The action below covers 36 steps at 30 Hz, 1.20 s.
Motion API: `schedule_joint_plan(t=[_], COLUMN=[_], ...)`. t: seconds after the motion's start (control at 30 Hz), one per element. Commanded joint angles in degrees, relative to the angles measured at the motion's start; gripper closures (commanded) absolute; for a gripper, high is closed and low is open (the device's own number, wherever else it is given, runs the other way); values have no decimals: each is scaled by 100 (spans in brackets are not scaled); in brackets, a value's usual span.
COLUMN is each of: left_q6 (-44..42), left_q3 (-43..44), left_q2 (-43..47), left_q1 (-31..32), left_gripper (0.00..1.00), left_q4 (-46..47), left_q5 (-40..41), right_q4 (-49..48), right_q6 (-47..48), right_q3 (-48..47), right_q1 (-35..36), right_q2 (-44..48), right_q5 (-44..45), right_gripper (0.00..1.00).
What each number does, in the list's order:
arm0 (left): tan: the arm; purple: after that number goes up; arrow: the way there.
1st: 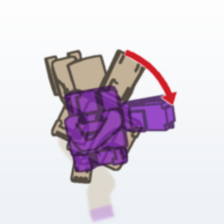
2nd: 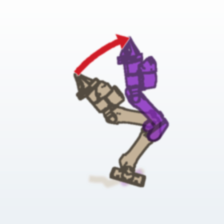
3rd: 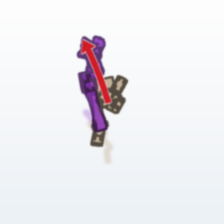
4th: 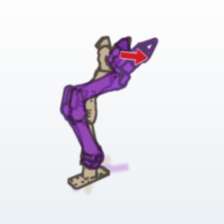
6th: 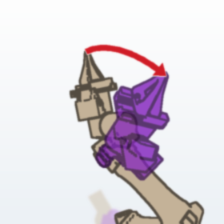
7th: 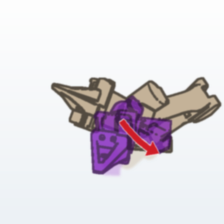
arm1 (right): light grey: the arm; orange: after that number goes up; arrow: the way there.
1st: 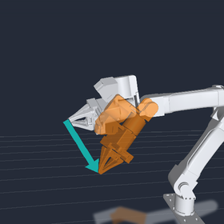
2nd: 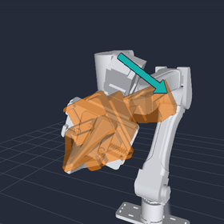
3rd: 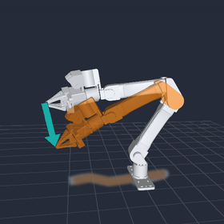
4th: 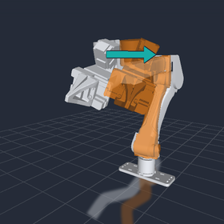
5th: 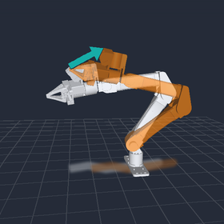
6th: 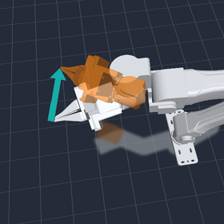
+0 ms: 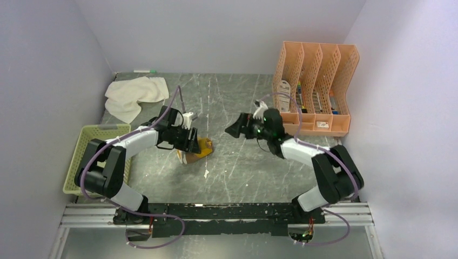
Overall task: Roll the towels
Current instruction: Roll the towel at the center of the board.
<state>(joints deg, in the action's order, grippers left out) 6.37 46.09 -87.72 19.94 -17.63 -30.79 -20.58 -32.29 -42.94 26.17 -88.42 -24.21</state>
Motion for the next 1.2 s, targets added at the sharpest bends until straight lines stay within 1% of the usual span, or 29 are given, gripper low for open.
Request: schedule_joint_plan(t=[0.0,0.03,0.13,0.33,0.47,0.57,0.67,0.8,0.93,0.97,1.03,1.17], left_q6=[-149,-166,-213,-393,-430,-488,-560,-593,-608,-629,-637,-704], left_q3=[173,205,253,312,261,249,258,292,284,282,269,280], left_q2=[-263,-313,-501,-728,-782,-795,-810,-818,-813,-802,-772,-770], left_q1=[-158,-204,-334,-515,-661,-708,-766,-814,-843,-855,-852,-881], left_gripper=[33,33,34,34,34,34,34,34,34,34,34,34], left_q4=[-188,-171,-126,-263,-246,-278,-315,-333,-318,-300,-298,-370], left_q5=[78,-68,-460,-786,-1004,-1072,-1115,-1173,-1267,-1331,-1405,-1386], right_q4=[-2507,-2739,-3236,-4270,-4480,-4409,-4120,-4075,-4505,-4644,-4821,-5043], right_q6=[-2322,-2549,-2968,-4089,-4777,-4975,-4973,-5142,-5522,-5603,-5629,-5577], right_q3=[1418,1574,1778,1835,1844,1906,1737,1546,1393,1348,1195,979], right_q1=[150,174,635,1502,2047,2332,2480,2569,2593,2587,2586,2636], right_q2=[653,695,541,-626,-1219,-1369,-1486,-1876,-2537,-2668,-3060,-3372], right_q5=[148,315,667,1553,2320,2875,3147,3360,3422,3437,3428,3438], right_gripper=[0,0,0,0,0,0,0,0,0,1,9,20])
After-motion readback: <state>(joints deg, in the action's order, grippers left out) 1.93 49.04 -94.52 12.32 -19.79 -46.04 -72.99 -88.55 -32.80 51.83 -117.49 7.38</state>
